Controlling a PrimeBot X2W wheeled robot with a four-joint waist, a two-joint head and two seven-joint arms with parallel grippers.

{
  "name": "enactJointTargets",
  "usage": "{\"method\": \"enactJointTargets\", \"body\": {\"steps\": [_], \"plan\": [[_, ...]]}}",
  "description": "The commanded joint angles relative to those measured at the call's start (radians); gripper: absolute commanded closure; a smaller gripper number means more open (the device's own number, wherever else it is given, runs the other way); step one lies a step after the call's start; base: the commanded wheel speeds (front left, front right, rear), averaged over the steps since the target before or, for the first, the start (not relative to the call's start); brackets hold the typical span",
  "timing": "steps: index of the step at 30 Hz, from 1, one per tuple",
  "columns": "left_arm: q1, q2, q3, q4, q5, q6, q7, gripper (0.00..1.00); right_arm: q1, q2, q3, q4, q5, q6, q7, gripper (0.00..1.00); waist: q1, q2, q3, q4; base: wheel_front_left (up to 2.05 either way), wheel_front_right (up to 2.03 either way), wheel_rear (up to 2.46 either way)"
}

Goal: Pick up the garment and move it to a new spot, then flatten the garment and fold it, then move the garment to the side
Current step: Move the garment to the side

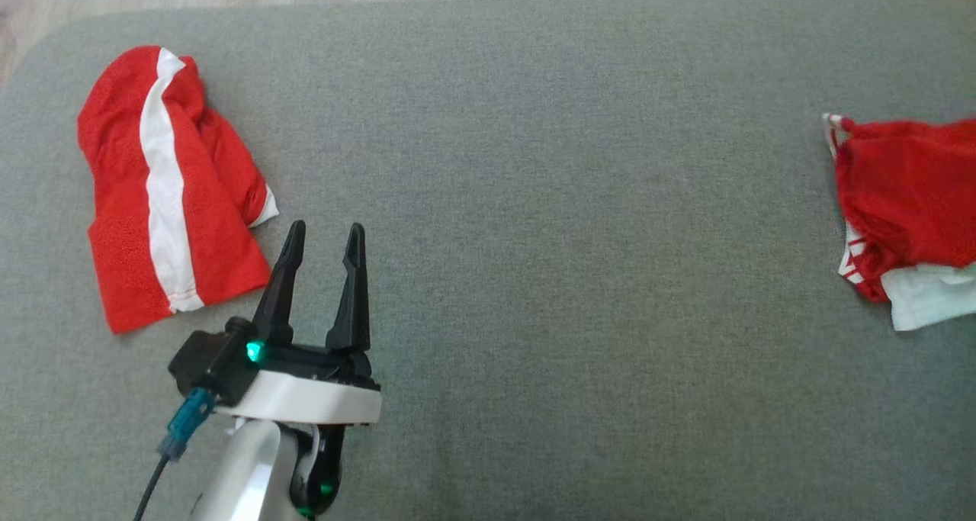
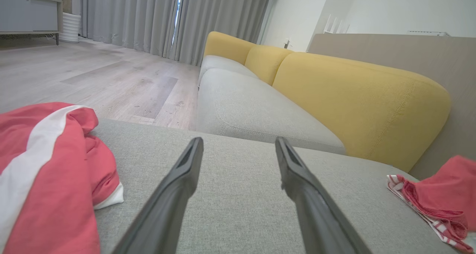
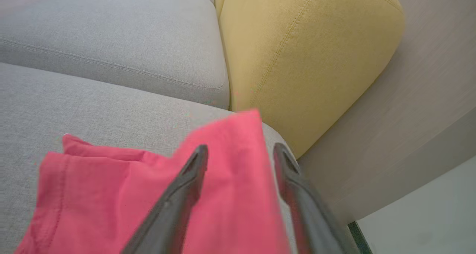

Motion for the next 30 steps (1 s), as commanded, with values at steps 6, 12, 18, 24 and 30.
{"method": "enactJointTargets", "body": {"steps": [6, 12, 18, 24, 30], "plan": [[-0.006, 0.014, 0.034, -0.024, -0.005, -0.006, -0.008, 0.00, 0.025, 0.018, -0.015, -0.085, -0.012, 0.007, -0.013, 0.00, 0.0000, 0.0000, -0.028, -0.002, 0.00, 0.00, 0.00], [0.008, 0.011, 0.045, -0.026, -0.006, -0.006, -0.008, 0.00, 0.025, 0.114, 0.003, -0.211, 0.014, 0.007, -0.034, 0.00, 0.0000, 0.0000, -0.067, -0.007, 0.00, 0.00, 0.00], [0.024, 0.008, 0.056, -0.030, -0.004, -0.006, -0.008, 0.00, 0.069, 0.217, 0.035, -0.350, 0.051, 0.007, -0.037, 0.00, 0.0000, 0.0000, -0.104, -0.008, 0.00, 0.00, 0.00], [0.047, 0.003, 0.069, -0.031, -0.001, -0.006, -0.008, 0.00, 0.188, 0.347, 0.061, -0.479, 0.088, 0.007, -0.053, 0.00, 0.0000, 0.0000, -0.143, 0.004, 0.00, 0.00, 0.00], [0.079, -0.001, 0.078, -0.031, 0.003, -0.006, -0.008, 0.00, 0.322, 0.440, 0.076, -0.515, 0.105, 0.007, -0.096, 0.00, 0.0000, 0.0000, -0.171, 0.017, 0.00, 0.00, 0.00]]}}
